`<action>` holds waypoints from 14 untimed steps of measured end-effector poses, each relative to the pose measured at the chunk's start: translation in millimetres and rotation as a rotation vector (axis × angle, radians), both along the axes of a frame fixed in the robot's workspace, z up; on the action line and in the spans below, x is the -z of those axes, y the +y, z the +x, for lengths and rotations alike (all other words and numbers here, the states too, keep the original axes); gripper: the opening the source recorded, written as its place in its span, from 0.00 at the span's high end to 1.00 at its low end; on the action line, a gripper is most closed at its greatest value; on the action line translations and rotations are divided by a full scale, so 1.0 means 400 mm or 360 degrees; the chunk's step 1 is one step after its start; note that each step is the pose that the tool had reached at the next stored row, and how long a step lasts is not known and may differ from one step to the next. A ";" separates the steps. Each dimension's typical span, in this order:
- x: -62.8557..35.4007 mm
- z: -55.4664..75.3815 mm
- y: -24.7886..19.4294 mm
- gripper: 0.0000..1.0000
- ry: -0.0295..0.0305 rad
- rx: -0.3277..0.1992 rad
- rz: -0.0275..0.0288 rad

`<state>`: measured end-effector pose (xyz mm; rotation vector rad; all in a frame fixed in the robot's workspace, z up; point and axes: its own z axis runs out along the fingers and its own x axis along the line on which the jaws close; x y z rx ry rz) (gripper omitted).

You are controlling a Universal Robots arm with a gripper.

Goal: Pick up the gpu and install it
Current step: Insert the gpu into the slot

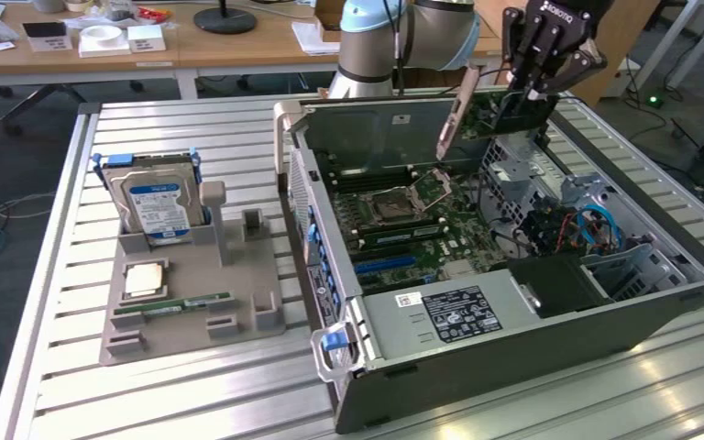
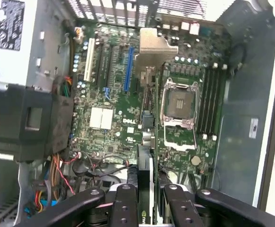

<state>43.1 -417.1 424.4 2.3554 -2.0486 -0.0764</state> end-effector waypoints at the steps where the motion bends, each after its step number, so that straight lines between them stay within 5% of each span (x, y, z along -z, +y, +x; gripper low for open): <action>1: 0.000 0.000 0.000 0.74 0.00001 -0.0025 0.00000; 6: 0.001 0.000 0.000 0.74 0.00001 -0.0139 -0.00005; 14: 0.003 -0.006 0.000 0.74 0.00000 -0.0085 -0.00008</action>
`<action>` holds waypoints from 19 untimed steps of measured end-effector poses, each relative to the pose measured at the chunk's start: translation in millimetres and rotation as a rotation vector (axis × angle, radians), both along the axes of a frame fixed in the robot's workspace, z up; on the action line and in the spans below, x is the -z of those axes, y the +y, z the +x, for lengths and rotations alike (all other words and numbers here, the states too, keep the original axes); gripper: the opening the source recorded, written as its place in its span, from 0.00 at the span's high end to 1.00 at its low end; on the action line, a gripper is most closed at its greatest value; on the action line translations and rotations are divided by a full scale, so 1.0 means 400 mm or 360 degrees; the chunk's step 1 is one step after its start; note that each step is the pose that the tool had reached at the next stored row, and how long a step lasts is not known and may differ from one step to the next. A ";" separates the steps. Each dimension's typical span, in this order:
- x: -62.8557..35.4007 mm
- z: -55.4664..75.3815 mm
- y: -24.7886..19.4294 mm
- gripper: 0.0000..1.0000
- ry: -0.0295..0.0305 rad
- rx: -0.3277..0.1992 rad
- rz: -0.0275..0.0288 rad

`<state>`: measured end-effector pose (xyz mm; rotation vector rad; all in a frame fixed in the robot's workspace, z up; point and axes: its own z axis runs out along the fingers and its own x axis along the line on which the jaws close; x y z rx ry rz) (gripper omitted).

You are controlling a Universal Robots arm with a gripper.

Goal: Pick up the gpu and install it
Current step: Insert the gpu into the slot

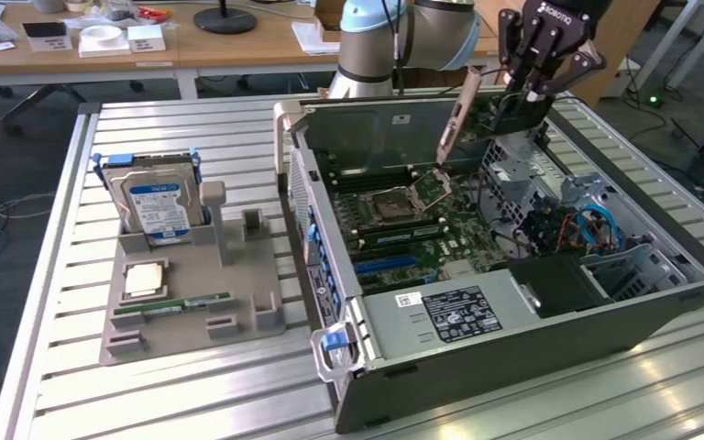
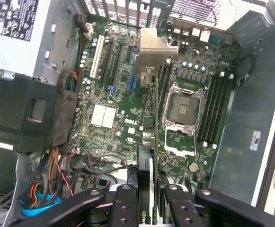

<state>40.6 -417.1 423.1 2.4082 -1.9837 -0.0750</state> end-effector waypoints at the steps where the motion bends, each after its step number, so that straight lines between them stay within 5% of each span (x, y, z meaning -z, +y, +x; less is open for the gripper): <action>1: 0.001 -0.001 0.000 0.74 0.00001 0.0023 0.00000; 11: 0.023 -0.012 0.000 0.74 -0.00020 0.0209 0.00002; 19: 0.048 -0.066 0.000 0.74 -0.00029 0.0241 0.00003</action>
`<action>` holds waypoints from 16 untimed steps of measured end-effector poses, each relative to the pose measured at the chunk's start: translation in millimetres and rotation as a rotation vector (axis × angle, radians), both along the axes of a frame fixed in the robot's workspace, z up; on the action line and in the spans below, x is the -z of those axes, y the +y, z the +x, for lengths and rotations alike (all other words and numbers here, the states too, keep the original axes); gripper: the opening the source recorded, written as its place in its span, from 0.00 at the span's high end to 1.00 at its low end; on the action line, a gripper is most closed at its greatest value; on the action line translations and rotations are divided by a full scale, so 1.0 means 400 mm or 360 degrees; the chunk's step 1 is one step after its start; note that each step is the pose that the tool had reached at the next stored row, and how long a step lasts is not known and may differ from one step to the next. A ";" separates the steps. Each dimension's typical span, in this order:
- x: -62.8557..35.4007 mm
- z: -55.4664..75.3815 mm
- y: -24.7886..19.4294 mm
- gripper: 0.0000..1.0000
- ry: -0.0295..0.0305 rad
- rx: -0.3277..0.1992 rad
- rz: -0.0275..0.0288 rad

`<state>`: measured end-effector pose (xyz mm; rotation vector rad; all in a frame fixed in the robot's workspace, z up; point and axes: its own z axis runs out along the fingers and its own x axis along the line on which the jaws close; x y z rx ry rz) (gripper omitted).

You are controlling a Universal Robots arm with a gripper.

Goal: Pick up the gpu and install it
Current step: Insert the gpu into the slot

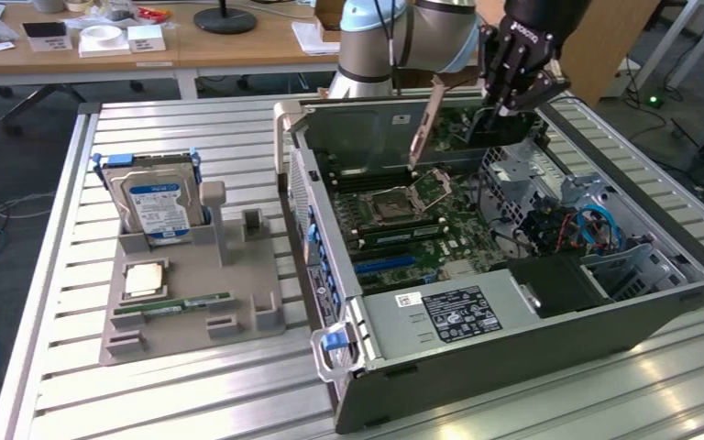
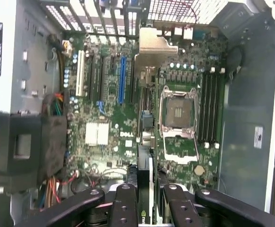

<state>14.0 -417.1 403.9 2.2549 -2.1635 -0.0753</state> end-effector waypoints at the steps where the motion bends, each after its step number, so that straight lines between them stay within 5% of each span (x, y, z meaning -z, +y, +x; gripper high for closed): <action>1: 0.003 -0.006 0.000 0.74 0.00000 0.0006 -0.00001; 8: 0.012 -0.031 0.000 0.74 -0.00147 0.0026 0.00001; 16: 0.019 -0.033 0.000 0.74 -0.00162 0.0113 -0.00006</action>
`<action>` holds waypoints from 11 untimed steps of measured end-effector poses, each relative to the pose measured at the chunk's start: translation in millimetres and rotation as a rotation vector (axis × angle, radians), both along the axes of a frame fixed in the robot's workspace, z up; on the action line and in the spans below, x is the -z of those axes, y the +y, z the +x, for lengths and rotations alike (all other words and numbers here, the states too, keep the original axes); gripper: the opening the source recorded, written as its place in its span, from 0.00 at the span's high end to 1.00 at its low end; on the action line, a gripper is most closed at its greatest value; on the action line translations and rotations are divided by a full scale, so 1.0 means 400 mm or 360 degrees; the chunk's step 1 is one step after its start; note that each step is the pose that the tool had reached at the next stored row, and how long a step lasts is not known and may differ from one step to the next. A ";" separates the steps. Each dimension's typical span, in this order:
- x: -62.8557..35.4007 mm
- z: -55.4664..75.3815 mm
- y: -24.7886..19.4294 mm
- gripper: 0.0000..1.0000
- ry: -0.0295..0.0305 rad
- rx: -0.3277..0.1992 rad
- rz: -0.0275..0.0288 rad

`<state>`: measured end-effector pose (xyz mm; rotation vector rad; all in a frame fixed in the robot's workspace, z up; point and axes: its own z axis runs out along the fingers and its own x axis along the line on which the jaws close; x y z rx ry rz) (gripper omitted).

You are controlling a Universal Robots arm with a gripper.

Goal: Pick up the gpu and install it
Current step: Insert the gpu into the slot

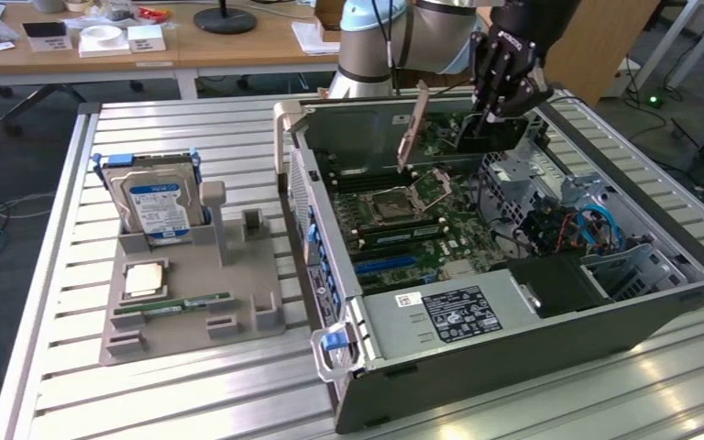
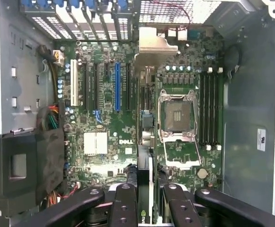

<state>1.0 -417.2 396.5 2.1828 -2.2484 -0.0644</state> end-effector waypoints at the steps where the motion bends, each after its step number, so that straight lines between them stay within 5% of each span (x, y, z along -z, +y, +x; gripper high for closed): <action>1: 0.000 0.000 0.000 0.74 -0.00006 0.0000 0.00000; 2: 0.001 -0.001 0.000 0.74 -0.00057 0.0001 0.00001; 6: 0.004 -0.014 0.000 0.74 -0.00779 0.0000 0.00005; 7: 0.005 -0.016 -0.001 0.74 -0.00845 0.0000 0.00004; 11: 0.008 -0.023 -0.006 0.74 -0.00858 0.0005 0.00006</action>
